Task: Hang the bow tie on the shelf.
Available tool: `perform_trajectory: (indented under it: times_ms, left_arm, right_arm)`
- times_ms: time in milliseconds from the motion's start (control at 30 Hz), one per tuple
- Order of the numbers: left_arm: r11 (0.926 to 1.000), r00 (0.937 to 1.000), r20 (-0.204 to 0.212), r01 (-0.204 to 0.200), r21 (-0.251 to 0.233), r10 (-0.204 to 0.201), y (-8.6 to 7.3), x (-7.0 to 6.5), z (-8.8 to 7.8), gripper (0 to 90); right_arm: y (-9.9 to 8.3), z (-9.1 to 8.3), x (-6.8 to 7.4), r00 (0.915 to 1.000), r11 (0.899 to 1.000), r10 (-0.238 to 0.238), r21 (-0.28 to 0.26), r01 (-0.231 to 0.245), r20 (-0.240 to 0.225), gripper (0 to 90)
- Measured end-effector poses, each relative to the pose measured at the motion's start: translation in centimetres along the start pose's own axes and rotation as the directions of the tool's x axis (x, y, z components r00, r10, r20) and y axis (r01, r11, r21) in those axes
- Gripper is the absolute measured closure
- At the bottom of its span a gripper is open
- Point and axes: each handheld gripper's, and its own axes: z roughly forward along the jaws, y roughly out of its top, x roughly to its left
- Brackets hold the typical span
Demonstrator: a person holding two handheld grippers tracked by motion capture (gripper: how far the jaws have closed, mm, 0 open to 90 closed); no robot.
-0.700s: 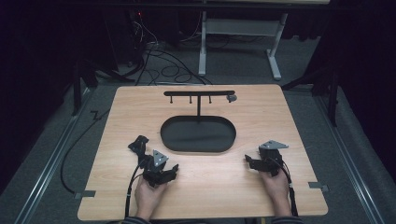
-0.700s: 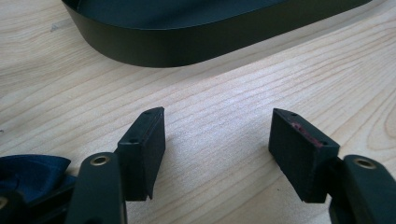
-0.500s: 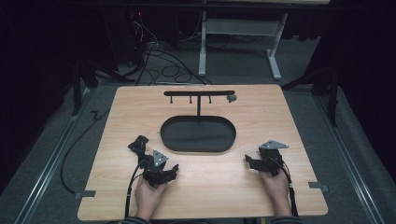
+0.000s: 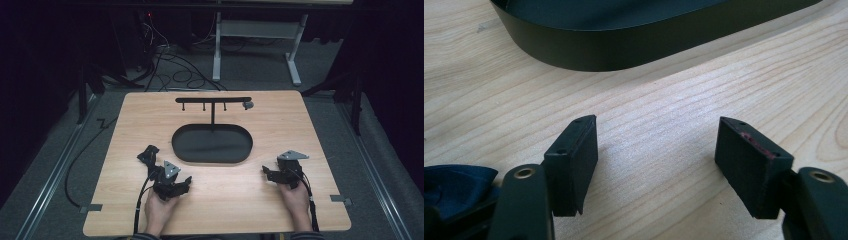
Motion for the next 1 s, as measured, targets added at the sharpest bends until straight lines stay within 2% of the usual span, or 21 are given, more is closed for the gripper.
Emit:
perform_trajectory:
  times_ms: [233,367,500,667,867,933,1000]
  left_arm:
    - [1.0,1.0,-0.001,-0.002,0.001,0.002,0.0,-0.2,0.0,30.0]
    - [0.9997,0.9998,-0.005,0.021,-0.009,-0.021,-0.2,-0.2,-0.2,35.8]
    - [0.9997,0.9998,-0.009,0.018,-0.014,-0.018,-0.2,-0.1,-0.5,38.0]
    - [0.9974,0.9994,-0.004,0.035,-0.064,-0.035,-0.2,0.3,-2.0,40.6]
    - [0.9951,0.9986,-0.002,0.053,-0.084,-0.054,-0.4,0.7,-3.3,41.9]
    - [0.9928,0.9969,0.021,0.077,-0.091,-0.076,-0.6,1.0,-3.9,43.2]
    - [0.9914,0.9964,0.021,0.084,-0.1,-0.082,-0.6,1.1,-4.1,43.4]
  right_arm:
    - [0.0,0.0,0.0,1.0,1.0,0.004,0.0,-0.004,-0.002,31.1]
    - [0.0,0.0,0.0,1.0,1.0,0.003,0.0,-0.003,-0.002,31.2]
    - [0.0,0.0,0.0,1.0,1.0,0.004,0.0,-0.004,-0.002,31.2]
    - [0.0,0.0,0.0,1.0,1.0,0.001,0.0,-0.001,-0.001,31.2]
    - [0.0,0.0,0.0,1.0,1.0,0.0,0.0,0.0,-0.001,31.1]
    - [0.0,0.0,0.0,1.0,1.0,0.002,0.0,-0.002,-0.002,31.1]
    - [0.0,0.0,0.0,1.0,1.0,0.003,0.0,-0.003,-0.003,31.1]
